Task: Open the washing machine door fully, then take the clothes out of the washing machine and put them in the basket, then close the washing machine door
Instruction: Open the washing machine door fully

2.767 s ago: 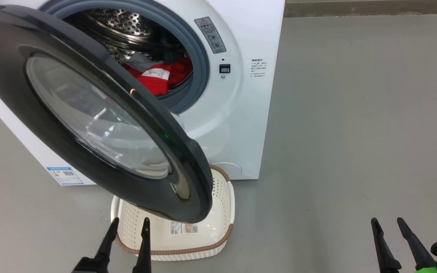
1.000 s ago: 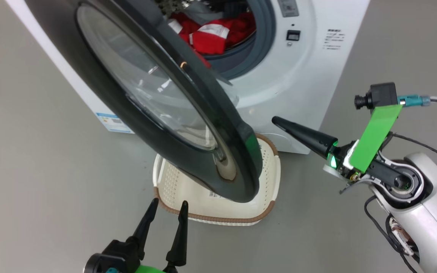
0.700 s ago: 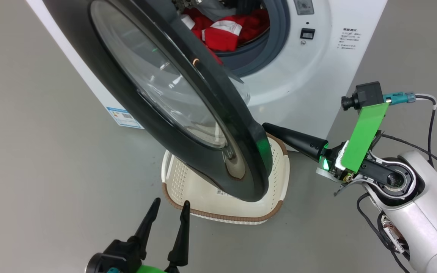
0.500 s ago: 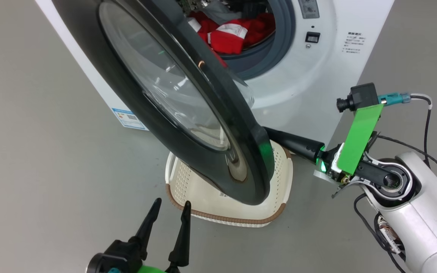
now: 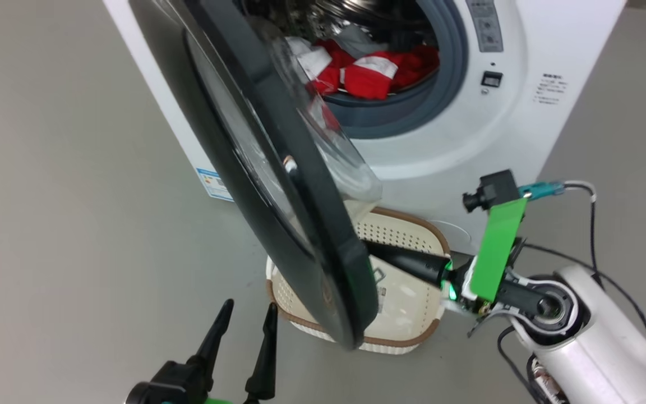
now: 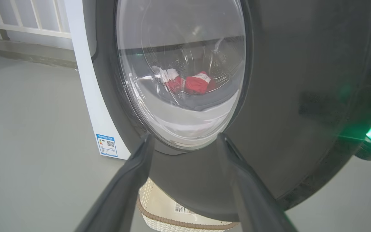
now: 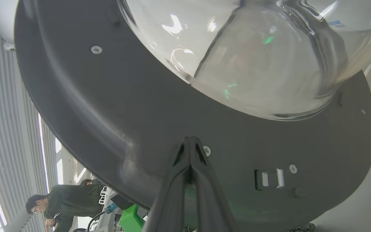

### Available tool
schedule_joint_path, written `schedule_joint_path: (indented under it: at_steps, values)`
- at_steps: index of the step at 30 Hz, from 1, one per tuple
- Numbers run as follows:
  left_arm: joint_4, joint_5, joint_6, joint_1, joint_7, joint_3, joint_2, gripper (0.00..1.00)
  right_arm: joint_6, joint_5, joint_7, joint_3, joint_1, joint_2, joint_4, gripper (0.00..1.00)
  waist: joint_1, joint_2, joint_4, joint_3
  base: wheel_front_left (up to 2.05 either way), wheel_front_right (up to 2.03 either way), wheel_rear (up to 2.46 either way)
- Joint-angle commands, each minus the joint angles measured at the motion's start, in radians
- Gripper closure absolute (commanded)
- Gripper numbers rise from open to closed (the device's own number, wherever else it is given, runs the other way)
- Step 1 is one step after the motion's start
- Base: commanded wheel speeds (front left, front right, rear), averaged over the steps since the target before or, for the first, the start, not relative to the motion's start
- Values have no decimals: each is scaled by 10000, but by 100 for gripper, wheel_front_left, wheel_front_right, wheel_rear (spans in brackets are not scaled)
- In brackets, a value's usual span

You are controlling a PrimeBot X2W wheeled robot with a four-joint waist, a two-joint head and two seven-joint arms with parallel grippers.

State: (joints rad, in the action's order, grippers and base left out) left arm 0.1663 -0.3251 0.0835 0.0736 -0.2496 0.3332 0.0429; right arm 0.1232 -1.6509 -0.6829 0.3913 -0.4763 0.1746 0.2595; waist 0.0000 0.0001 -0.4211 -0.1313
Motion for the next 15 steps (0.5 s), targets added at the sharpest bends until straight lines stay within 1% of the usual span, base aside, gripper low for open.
schedule_joint_path:
  at_steps: [1, 15]
  values:
    - [-206, 102, 102, -79, -122, -394, 73, 0, 75, 206, -118, 171, 115, -292, -311, 100, 0, -1, -241, 224, 0, 0, 0]
    - [-158, 425, 71, -403, -122, -737, 73, 0, 75, 379, -341, 225, 475, -821, -239, 100, 0, -1, -856, 628, 0, 0, 0]
